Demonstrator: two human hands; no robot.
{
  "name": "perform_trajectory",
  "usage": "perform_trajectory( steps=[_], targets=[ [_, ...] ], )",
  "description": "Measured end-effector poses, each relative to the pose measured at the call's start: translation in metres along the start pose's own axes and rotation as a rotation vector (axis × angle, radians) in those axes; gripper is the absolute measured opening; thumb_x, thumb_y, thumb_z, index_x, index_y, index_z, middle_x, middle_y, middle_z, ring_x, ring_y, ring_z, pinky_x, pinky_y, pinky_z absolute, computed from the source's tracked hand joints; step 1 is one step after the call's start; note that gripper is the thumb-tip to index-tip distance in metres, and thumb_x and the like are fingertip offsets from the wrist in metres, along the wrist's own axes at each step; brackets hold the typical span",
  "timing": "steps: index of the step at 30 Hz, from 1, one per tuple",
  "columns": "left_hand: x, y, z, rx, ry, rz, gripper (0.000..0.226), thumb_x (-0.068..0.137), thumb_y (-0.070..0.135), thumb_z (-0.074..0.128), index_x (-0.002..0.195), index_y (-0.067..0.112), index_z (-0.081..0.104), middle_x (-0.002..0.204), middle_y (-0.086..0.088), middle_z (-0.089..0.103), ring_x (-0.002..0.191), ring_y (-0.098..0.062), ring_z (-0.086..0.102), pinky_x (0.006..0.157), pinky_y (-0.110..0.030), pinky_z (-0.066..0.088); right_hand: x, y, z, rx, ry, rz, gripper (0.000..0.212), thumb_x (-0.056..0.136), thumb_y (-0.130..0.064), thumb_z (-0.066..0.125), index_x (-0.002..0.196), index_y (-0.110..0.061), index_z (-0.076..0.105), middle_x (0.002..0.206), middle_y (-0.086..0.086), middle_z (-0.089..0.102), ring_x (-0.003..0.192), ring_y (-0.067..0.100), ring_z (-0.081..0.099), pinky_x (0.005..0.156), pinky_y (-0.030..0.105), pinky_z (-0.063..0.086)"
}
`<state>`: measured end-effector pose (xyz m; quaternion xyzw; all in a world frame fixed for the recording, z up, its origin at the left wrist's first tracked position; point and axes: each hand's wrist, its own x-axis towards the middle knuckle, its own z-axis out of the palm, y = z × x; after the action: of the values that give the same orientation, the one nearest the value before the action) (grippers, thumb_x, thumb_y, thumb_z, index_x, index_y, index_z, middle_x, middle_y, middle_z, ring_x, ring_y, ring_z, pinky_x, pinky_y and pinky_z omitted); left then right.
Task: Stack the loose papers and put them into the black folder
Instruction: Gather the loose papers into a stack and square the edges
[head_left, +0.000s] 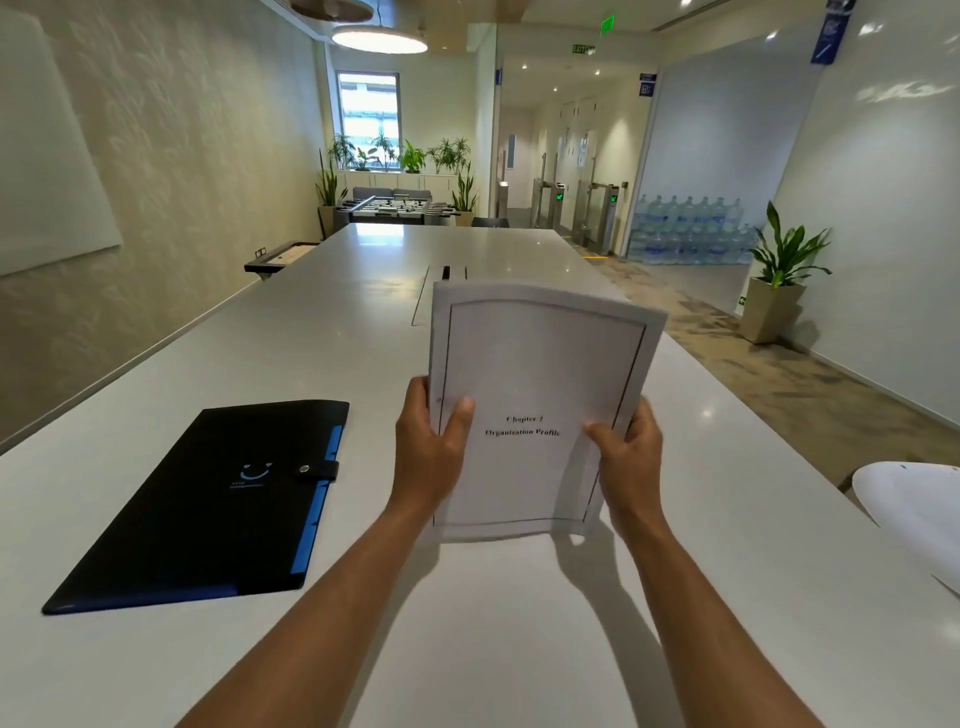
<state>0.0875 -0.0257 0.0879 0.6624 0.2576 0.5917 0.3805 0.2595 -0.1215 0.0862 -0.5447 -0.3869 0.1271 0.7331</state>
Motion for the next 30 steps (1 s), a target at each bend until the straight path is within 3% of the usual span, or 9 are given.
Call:
perform_trajectory(
  steps=[3, 7, 11, 14, 18, 24, 27, 30],
  targets=[
    [-0.024, -0.02, 0.003, 0.015, 0.037, -0.095, 0.037, 0.09, 0.008, 0.063, 0.11, 0.033, 0.045, 0.105, 0.02, 0.058, 0.095, 0.015, 0.058, 0.082, -0.015, 0.048, -0.02, 0.028, 0.001, -0.054, -0.028, 0.069, 0.034, 0.082, 0.007, 0.059, 0.095, -0.025, 0.059, 0.095, -0.001, 0.067, 0.087, 0.017, 0.064, 0.072, 0.02, 0.05],
    [-0.028, -0.025, 0.006, 0.074, 0.05, -0.106, 0.031, 0.09, 0.011, 0.063, 0.112, 0.023, 0.046, 0.1, 0.016, 0.057, 0.093, 0.011, 0.058, 0.081, -0.014, 0.047, -0.024, 0.036, 0.004, -0.105, -0.04, 0.11, 0.033, 0.083, 0.001, 0.06, 0.096, -0.029, 0.059, 0.097, -0.006, 0.066, 0.084, -0.002, 0.062, 0.074, 0.024, 0.05],
    [-0.021, -0.02, 0.006, 0.091, 0.064, -0.011, 0.029, 0.088, 0.014, 0.062, 0.107, 0.027, 0.044, 0.095, 0.02, 0.055, 0.087, 0.015, 0.058, 0.071, -0.006, 0.048, -0.019, 0.031, 0.003, -0.096, -0.028, 0.099, 0.04, 0.077, -0.013, 0.059, 0.117, -0.017, 0.059, 0.109, -0.001, 0.067, 0.098, 0.008, 0.063, 0.083, 0.026, 0.053],
    [-0.031, -0.03, 0.005, 0.108, 0.032, -0.044, 0.032, 0.087, 0.006, 0.062, 0.108, 0.022, 0.043, 0.095, 0.018, 0.056, 0.084, 0.01, 0.06, 0.071, -0.009, 0.049, -0.026, 0.04, 0.001, -0.106, -0.027, 0.159, 0.04, 0.08, -0.005, 0.059, 0.12, -0.011, 0.058, 0.112, 0.005, 0.067, 0.102, 0.019, 0.063, 0.085, 0.03, 0.052],
    [-0.046, -0.043, 0.005, 0.104, -0.019, -0.165, 0.045, 0.085, -0.002, 0.059, 0.108, 0.032, 0.042, 0.102, 0.019, 0.057, 0.091, 0.005, 0.059, 0.07, -0.005, 0.047, -0.035, 0.053, -0.001, -0.126, -0.033, 0.238, 0.037, 0.081, 0.005, 0.058, 0.116, -0.008, 0.06, 0.108, 0.008, 0.068, 0.1, 0.023, 0.063, 0.075, 0.022, 0.048],
    [-0.027, -0.04, 0.003, 0.101, -0.076, -0.226, 0.046, 0.085, -0.002, 0.06, 0.116, 0.023, 0.038, 0.102, 0.022, 0.054, 0.088, 0.008, 0.058, 0.066, -0.003, 0.046, -0.026, 0.045, -0.006, -0.192, -0.029, 0.221, 0.036, 0.076, -0.003, 0.06, 0.107, -0.02, 0.057, 0.098, -0.005, 0.066, 0.087, 0.011, 0.064, 0.066, 0.02, 0.049],
    [-0.019, -0.044, 0.0, 0.105, -0.091, -0.301, 0.047, 0.084, 0.0, 0.06, 0.116, 0.026, 0.036, 0.104, 0.012, 0.059, 0.088, 0.004, 0.06, 0.065, -0.008, 0.049, -0.021, 0.042, -0.01, -0.244, -0.04, 0.246, 0.038, 0.073, -0.007, 0.061, 0.106, -0.022, 0.054, 0.095, -0.007, 0.066, 0.08, 0.006, 0.065, 0.054, 0.012, 0.047],
    [-0.02, -0.05, 0.0, 0.11, -0.094, -0.399, 0.048, 0.086, 0.002, 0.06, 0.118, 0.029, 0.035, 0.109, 0.006, 0.058, 0.086, 0.0, 0.06, 0.059, -0.007, 0.048, -0.019, 0.045, -0.013, -0.266, -0.064, 0.329, 0.046, 0.074, -0.003, 0.061, 0.113, -0.026, 0.049, 0.098, -0.008, 0.067, 0.08, 0.006, 0.066, 0.052, 0.011, 0.047]
  ],
)
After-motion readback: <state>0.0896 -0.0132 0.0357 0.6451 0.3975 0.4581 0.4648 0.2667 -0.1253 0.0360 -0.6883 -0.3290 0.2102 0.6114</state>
